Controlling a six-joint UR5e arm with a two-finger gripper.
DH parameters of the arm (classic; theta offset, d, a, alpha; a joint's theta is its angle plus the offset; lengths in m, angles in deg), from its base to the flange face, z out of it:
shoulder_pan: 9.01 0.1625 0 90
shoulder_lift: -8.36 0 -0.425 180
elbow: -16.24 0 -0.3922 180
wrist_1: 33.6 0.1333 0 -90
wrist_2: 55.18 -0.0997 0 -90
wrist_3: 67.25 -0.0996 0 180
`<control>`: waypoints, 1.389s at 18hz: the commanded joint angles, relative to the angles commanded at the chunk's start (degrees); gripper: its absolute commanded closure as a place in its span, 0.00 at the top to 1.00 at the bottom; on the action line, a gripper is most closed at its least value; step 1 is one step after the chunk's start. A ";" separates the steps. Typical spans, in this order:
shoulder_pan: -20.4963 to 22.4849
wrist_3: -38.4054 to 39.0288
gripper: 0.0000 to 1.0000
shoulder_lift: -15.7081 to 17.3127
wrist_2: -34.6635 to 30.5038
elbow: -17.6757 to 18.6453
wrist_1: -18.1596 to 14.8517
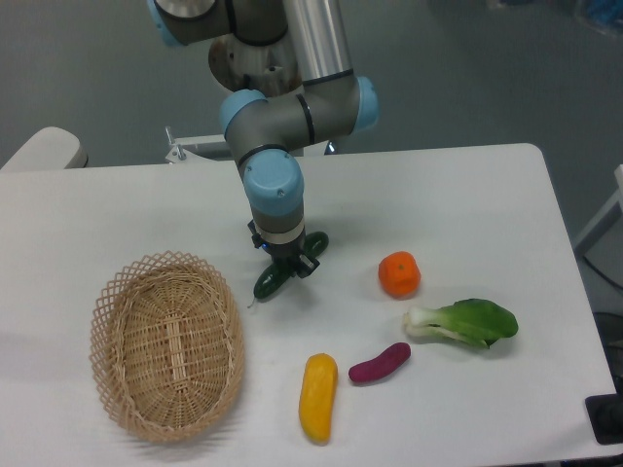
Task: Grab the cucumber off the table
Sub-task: 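Lift the held cucumber and carry it toward the bok choy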
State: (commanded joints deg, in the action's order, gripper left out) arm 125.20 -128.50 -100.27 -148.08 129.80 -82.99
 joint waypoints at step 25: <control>13.00 -17.04 0.08 -0.62 3.96 -35.51 -20.65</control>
State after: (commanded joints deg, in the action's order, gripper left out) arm 138.20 -145.54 -100.89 -144.13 94.29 -103.65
